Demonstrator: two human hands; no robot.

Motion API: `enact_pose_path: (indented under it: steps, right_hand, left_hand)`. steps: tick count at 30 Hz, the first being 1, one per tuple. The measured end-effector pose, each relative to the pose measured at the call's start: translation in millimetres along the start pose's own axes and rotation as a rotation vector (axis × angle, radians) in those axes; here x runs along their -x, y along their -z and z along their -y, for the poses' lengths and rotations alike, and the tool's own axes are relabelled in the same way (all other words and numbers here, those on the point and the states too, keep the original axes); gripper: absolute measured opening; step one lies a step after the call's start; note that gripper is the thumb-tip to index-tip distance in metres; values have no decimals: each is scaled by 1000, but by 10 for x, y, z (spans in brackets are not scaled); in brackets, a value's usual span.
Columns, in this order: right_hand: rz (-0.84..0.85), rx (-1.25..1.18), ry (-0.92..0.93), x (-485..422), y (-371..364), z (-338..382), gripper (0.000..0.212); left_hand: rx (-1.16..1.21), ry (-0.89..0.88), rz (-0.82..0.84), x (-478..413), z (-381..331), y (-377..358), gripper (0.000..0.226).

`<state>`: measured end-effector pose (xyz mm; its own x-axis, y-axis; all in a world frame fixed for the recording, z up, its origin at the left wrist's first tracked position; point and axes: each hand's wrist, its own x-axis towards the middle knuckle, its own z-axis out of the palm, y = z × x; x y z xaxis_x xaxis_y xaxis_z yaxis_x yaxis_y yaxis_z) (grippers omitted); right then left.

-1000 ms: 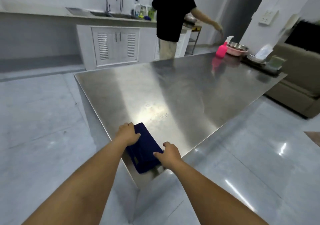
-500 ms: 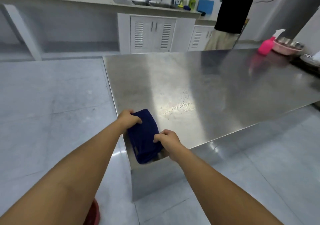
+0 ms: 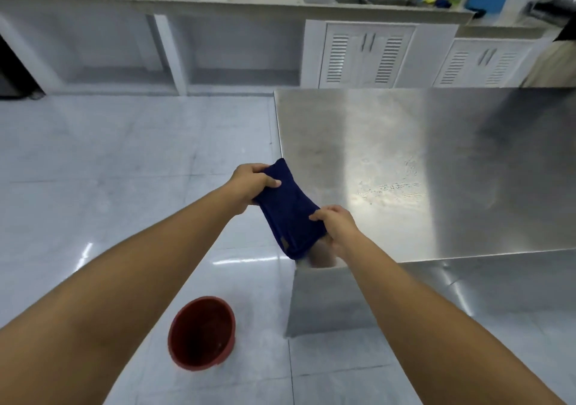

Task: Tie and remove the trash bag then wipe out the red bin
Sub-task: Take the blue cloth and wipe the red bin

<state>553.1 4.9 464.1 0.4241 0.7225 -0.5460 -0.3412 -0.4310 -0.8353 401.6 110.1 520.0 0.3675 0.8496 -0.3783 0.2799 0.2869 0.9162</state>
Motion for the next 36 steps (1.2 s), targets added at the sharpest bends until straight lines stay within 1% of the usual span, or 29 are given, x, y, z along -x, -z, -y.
enact_pose_path:
  steps: [4,7,10,13,20,24,27,29,31,36]
  right_hand:
    - [83,-2,20,12,-395,-56,21]
    - [218,-16,-55,29,-632,-167,27]
    - [368,123,-113,65,-864,-308,34]
    - [473,224,-142,98,-1100,-500,49]
    - [578,221,-157,218,-1668,-1038,48]
    - [614,195,-182,254,-1906,-1387,45]
    - [607,145,-207,217,-1971,-1721,50]
    - [567,115,-227,175,-1954,-1986,50]
    - [514,115,-255,128,-1905,-2239,45]
    - [449,97,-236,-207,-1770,-2835,40]
  left_hand:
    - [27,-46,-48,119,17,361,34]
    - [18,-13,-64,198,139,668,30]
    - [7,37,-4,271,356,1003,31]
    - [22,80,48,323,640,1269,32]
    - [93,135,83,359,1245,1870,30]
    - [64,150,117,317,1613,2071,27]
    - [63,153,126,259,1912,2128,25]
    - [9,142,103,223,2151,2114,24]
    - [-30,137,59,195,2432,2047,25]
    - [47,117,-16,28,3230,1772,32]
